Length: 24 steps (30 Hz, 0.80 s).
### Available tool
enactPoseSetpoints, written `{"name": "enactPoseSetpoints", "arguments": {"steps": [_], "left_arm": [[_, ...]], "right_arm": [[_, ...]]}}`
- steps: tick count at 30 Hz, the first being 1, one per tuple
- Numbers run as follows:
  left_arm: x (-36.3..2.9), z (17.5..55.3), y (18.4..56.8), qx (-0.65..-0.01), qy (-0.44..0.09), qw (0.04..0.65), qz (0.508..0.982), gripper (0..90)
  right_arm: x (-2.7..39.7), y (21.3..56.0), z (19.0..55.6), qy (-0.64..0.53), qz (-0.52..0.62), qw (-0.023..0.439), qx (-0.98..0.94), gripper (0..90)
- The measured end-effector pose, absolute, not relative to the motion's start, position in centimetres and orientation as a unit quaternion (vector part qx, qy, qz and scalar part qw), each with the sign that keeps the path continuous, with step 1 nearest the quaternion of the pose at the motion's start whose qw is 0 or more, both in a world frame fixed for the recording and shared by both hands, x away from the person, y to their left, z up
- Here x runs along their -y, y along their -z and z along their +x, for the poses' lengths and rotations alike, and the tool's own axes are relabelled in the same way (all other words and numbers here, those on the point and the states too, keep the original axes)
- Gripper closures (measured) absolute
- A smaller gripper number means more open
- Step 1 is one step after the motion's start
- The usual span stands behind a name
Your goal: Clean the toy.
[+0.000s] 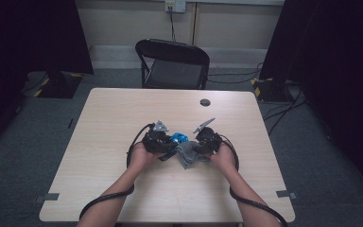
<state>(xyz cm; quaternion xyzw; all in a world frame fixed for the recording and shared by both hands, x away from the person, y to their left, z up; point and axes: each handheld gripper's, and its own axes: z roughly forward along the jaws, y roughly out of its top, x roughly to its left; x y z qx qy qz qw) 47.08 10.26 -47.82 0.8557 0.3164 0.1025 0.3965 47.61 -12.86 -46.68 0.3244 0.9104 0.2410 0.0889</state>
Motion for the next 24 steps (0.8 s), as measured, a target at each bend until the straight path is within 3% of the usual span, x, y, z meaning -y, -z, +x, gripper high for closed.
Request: {"name": "enactPoseSetpoints", "arguments": {"steps": [24], "left_arm": [[-10.3, 47.0, 47.9, -0.318, -0.102, 0.400, 0.854, 51.7]], "right_arm": [[13.8, 46.6, 48.8, -0.230, 0.351, 0.109, -0.901, 74.0]]}}
